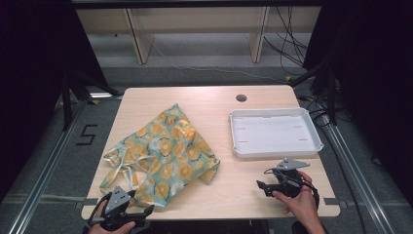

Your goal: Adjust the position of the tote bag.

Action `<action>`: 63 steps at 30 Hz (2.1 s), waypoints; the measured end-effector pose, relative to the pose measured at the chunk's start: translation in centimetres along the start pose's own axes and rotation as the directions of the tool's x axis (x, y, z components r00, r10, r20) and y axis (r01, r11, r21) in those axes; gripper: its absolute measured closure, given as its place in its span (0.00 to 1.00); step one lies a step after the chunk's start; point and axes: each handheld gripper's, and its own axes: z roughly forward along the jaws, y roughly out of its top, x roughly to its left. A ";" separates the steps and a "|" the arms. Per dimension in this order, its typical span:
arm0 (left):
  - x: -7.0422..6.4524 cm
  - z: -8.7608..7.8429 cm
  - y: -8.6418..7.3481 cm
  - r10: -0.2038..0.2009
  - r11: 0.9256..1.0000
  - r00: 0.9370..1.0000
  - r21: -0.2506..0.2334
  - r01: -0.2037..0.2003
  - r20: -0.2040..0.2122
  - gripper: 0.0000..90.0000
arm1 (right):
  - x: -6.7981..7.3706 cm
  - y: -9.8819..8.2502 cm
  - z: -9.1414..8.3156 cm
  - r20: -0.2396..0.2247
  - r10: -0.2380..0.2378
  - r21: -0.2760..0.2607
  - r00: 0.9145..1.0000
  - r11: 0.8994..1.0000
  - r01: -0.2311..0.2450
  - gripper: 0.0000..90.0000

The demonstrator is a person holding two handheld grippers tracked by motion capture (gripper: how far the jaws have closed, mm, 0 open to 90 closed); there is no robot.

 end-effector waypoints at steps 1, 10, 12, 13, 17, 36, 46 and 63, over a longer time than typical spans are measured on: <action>0.0 0.0 0.0 0.005 1.000 1.000 -0.004 -0.005 -0.001 0.18 | 0.1 0.1 -0.2 -0.016 0.021 0.026 1.000 0.999 -0.021 0.25; -0.2 0.2 0.0 -0.022 0.999 1.000 -0.031 0.022 0.002 0.18 | 0.2 -0.1 0.1 0.012 0.008 0.029 1.000 1.000 -0.009 0.26; -0.3 0.2 0.0 -0.025 0.999 1.000 -0.032 0.025 0.003 0.18 | 0.2 -0.1 0.1 0.015 0.004 0.027 1.000 1.000 -0.004 0.26; -0.4 0.3 0.1 -0.029 0.999 1.000 -0.036 0.029 0.002 0.18 | 0.2 -0.1 0.1 0.015 0.003 0.026 1.000 1.000 -0.003 0.26; -0.3 0.2 0.2 0.002 1.000 1.000 -0.020 -0.002 -0.005 0.19 | 0.2 -0.1 0.0 0.016 -0.006 0.027 1.000 1.000 0.006 0.26; -3.7 2.7 3.6 0.164 0.985 0.984 -0.062 -0.160 0.062 0.40 | 0.3 0.0 0.1 0.005 0.001 0.032 1.000 0.999 -0.001 0.26; -4.2 5.1 4.5 0.233 0.972 0.971 -0.013 -0.233 0.057 0.66 | 0.4 0.0 0.2 0.004 -0.009 0.033 1.000 0.999 0.009 0.27; -8.4 9.7 7.4 0.348 0.933 0.922 0.030 -0.358 0.170 0.96 | 0.6 0.2 0.1 -0.003 0.010 0.020 1.000 1.000 -0.010 0.28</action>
